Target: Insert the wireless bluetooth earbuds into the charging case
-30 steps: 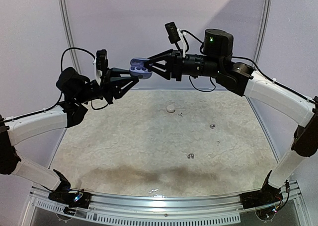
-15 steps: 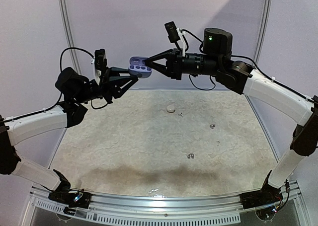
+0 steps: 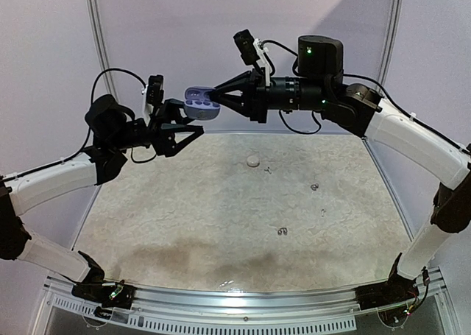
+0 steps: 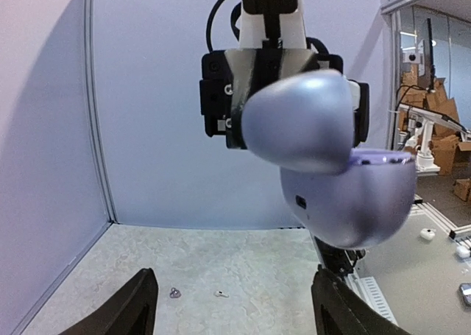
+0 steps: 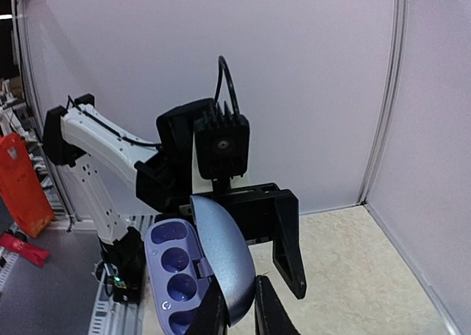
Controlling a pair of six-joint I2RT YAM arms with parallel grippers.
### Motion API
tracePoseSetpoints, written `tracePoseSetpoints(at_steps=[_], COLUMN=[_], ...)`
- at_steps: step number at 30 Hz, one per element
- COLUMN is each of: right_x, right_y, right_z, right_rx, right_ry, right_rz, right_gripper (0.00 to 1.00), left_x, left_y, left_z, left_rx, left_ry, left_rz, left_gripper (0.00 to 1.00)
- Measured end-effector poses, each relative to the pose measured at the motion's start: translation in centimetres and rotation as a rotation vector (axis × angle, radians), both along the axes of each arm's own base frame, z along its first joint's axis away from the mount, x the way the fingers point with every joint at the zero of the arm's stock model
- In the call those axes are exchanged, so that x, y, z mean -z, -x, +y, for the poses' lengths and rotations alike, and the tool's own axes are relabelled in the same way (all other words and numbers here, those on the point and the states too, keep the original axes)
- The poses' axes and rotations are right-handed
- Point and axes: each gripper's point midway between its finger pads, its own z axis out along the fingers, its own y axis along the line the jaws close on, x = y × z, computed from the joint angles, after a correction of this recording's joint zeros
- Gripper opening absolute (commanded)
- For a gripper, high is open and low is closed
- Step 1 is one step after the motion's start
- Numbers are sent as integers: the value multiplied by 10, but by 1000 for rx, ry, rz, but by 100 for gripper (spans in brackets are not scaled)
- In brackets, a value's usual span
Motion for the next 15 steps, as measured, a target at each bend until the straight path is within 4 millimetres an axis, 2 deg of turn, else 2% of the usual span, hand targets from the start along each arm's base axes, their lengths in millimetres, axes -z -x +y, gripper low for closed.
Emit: tracePoseSetpoints(at_steps=[4,9,15], right_x=[2,-6,-9], right_y=[4,6,1], right_z=[1,-3,-7], right_rx=[65,147,205], right_ry=[54,86,113], right_rz=[-122,-278,-371], right_gripper=[5,5,4], left_x=[-7,-14,-11], left_y=[1,9,12], left_z=[5,5,5], left_rx=[40,91,110], left_ry=[-36,-56,-69], left_rz=[0,-10,-22], left_gripper=[74,65,68])
